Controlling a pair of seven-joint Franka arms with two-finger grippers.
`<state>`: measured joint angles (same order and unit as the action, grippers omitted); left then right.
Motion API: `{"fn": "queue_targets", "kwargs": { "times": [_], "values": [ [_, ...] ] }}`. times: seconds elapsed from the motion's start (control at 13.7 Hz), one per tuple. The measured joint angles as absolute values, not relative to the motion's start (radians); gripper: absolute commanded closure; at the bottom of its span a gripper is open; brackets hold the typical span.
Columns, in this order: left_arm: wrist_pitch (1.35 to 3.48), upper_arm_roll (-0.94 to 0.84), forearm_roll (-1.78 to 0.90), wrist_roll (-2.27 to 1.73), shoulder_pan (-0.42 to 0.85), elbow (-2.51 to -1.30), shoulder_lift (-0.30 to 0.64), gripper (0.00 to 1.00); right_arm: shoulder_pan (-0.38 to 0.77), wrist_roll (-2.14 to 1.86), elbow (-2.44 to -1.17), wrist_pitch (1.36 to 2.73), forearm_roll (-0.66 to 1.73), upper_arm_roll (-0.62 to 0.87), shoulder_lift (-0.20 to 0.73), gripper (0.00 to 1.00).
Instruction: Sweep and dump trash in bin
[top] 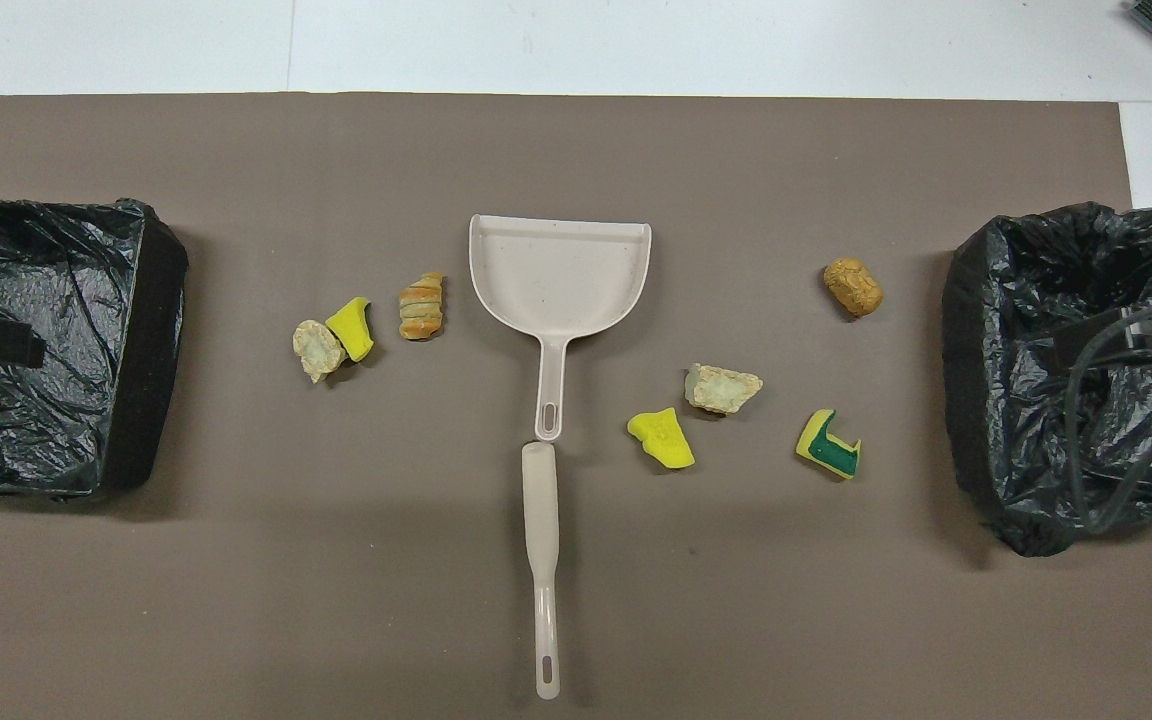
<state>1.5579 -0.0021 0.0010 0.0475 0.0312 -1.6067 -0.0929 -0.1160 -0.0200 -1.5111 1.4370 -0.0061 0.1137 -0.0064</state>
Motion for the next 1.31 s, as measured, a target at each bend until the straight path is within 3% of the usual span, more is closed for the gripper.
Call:
{"fn": "queue_targets", "kwargs": {
  "times": [1.31],
  "values": [
    [1.558,-0.002,0.001,0.047,0.031,-1.607,-0.093,0.00,-0.115,-0.020,-1.526,1.428,-0.006,0.113,-0.018,0.00]
  ]
}}
